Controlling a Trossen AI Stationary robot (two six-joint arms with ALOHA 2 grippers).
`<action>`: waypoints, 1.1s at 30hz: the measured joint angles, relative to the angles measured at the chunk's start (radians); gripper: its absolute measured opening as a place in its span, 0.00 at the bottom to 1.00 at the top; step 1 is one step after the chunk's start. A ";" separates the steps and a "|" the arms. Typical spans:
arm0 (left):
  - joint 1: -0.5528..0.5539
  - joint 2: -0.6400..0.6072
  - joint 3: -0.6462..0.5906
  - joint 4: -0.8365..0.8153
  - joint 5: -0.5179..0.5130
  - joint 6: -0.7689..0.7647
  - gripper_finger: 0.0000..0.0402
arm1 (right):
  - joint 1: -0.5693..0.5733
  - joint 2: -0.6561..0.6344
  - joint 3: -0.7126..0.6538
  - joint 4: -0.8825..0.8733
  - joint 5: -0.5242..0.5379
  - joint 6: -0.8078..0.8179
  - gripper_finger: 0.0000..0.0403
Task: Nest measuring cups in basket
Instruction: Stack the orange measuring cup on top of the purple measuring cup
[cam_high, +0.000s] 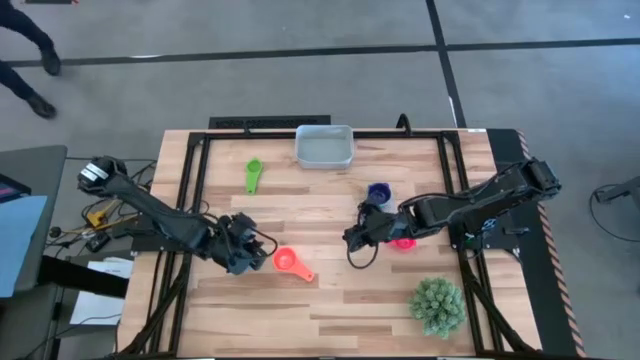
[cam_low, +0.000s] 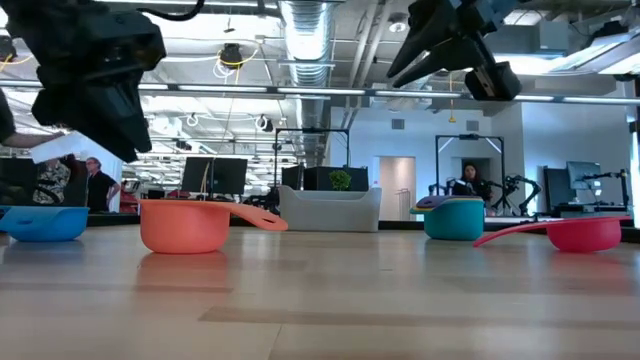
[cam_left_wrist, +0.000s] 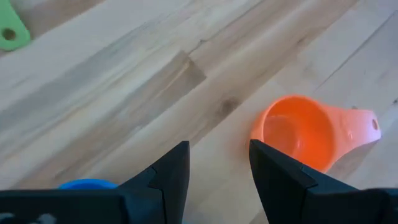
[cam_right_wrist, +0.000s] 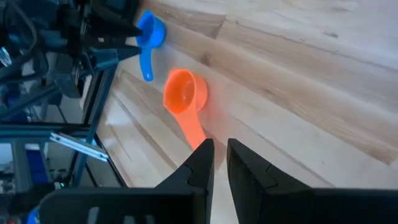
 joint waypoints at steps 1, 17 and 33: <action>0.007 0.013 0.000 0.018 0.004 0.000 0.38 | 0.005 0.000 0.000 -0.007 0.000 0.000 0.17; 0.063 0.291 0.050 0.350 0.229 -0.287 0.38 | -0.125 0.000 0.000 -0.037 -0.293 -0.213 0.25; 0.011 0.303 0.311 -0.132 0.298 -0.467 0.38 | -0.295 0.000 0.000 -0.035 -0.497 -0.466 0.30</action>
